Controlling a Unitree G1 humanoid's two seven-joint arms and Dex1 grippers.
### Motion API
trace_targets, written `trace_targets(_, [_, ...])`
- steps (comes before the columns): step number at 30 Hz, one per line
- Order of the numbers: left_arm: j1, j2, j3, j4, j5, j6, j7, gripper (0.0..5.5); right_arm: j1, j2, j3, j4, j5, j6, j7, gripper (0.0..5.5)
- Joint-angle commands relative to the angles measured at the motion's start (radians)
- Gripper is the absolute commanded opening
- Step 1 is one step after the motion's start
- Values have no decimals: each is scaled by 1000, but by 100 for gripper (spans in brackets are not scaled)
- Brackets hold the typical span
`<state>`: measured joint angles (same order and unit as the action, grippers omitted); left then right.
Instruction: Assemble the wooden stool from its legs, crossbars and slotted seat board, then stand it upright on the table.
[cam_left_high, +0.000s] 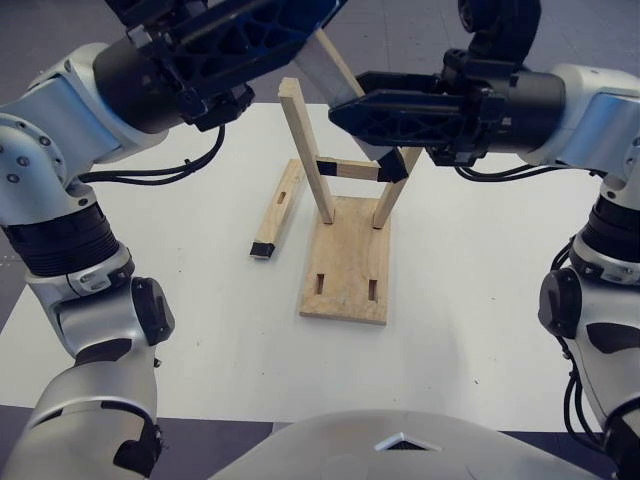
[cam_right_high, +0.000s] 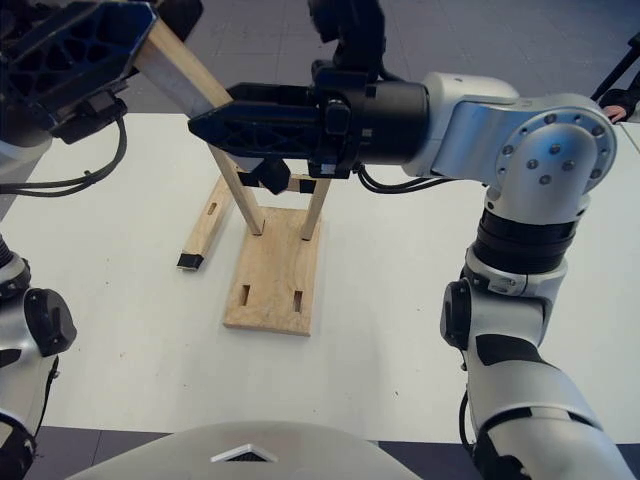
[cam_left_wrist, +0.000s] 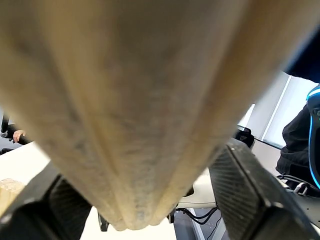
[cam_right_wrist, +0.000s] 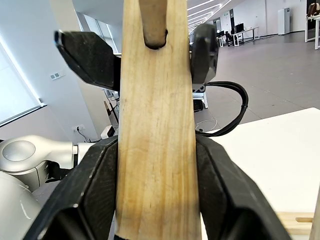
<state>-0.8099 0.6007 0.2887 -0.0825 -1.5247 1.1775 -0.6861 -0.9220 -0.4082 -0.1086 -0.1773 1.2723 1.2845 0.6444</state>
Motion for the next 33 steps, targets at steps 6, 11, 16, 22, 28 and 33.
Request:
trace_targets(6, [-6,-9,4,-4,-53,-14,79,223,-16,-13,9,-7,-23,-25,8,203])
trace_targets(11, [9,-8,1,-33,-89,-13,90,223,-1,-44,22,-1,-57,-38,46,241])
trace_targets(16, [36,11,-1,-54,-63,-21,52,215,85,-241,54,-73,-144,-100,288,343])
trace_targets(22, [198,93,12,-120,84,-59,-139,205,154,-427,-22,-102,-179,-173,485,460])
trace_targets(28, [436,81,-124,-224,423,-280,-248,205,551,-523,209,-373,-337,-228,490,492])
trace_targets(33, [565,44,-213,-216,574,-463,-408,205,669,-543,441,-305,-668,-448,478,492])
